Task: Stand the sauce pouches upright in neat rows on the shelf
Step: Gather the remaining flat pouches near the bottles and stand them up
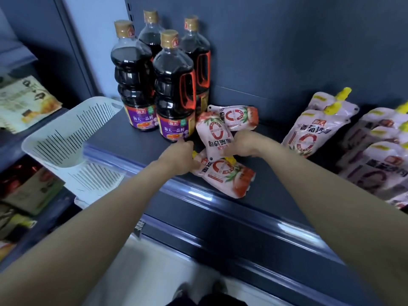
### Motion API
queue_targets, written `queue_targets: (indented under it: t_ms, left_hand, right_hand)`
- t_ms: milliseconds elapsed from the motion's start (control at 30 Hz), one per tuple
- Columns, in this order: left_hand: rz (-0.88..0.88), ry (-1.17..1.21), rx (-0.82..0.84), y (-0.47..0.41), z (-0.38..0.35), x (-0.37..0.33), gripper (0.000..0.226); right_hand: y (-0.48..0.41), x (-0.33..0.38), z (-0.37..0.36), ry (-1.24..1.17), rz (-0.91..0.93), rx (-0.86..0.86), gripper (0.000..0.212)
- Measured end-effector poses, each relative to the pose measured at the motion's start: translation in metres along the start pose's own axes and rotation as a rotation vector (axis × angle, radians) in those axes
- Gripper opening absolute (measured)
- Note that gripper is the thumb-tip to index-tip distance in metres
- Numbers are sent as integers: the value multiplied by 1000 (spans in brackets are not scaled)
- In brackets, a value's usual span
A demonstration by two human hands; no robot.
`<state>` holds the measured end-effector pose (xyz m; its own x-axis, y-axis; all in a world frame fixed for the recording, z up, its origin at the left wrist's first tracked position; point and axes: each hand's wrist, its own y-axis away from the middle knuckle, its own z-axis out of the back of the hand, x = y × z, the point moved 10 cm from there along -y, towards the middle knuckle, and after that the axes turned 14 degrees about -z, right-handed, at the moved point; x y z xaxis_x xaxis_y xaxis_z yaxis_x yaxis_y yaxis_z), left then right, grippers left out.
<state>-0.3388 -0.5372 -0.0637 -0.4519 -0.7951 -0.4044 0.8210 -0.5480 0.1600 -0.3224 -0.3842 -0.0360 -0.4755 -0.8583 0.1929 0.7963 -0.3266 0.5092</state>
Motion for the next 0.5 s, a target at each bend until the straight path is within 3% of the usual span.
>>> queue_targets:
  t_ms: [67, 233, 400, 500]
  left_hand:
    - [33, -14, 27, -5, -6, 4, 43]
    - [72, 39, -20, -14, -3, 7, 38]
    - [83, 93, 48, -12, -7, 4, 26]
    - [82, 112, 90, -8, -9, -3, 19]
  right_hand:
    - [-5, -4, -14, -72, -25, 104, 45]
    - [-18, -4, -20, -197, -76, 142, 63]
    - [-22, -10, -13, -219, -82, 130, 39]
    - [-19, -14, -8, -252, -98, 112, 38]
